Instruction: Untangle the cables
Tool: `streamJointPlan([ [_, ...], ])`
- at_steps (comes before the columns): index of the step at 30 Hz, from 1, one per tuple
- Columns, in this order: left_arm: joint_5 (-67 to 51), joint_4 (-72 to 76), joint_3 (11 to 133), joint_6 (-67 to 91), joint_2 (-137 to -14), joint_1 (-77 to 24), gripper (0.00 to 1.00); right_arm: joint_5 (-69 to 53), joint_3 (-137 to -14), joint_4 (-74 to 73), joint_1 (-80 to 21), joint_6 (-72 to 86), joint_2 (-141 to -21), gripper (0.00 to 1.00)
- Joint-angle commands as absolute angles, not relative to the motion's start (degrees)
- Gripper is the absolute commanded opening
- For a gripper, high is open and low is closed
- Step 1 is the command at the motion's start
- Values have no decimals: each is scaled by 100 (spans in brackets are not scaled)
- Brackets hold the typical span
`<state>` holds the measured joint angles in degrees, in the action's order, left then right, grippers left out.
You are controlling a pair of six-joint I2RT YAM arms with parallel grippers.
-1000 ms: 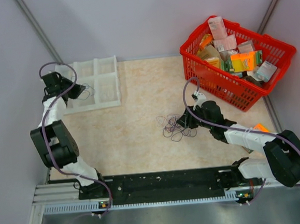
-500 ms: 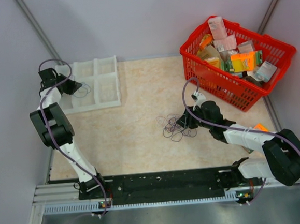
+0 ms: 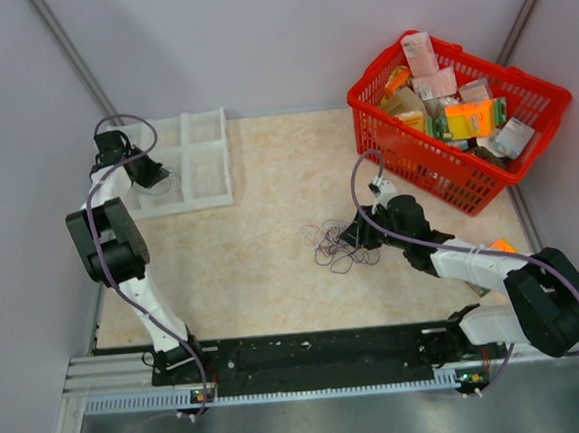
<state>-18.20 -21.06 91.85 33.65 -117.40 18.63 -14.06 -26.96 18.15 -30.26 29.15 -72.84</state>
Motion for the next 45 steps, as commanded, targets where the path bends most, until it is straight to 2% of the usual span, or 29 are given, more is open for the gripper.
streamJointPlan([
  [1,-2046,-1434,8798,3426,-10636,1767,0,-1485,-2698,2083,-3067,2900,-7269,40],
  [8,-2749,-1310,8912,3839,-10187,1582,0,-1564,-2707,2127,-3067,2944,-7251,40],
  [13,-3734,-608,8710,4587,-10458,1617,0,-1529,-2689,2083,-3067,2927,-7172,40],
  [25,-4394,438,7972,5746,-11117,2390,0,-1538,-2689,2083,-3067,2935,-7172,40],
  [34,-4263,-54,8140,5449,-11575,2768,0,-1512,-2698,2083,-3067,2927,-7225,40],
  [42,-3087,-1335,8578,4290,-11426,2540,1,-1591,-2725,2162,-3067,2953,-7356,40],
  [45,-2848,-1651,8806,4044,-11478,2400,12,-1591,-2725,2162,-3067,2936,-7383,40],
])
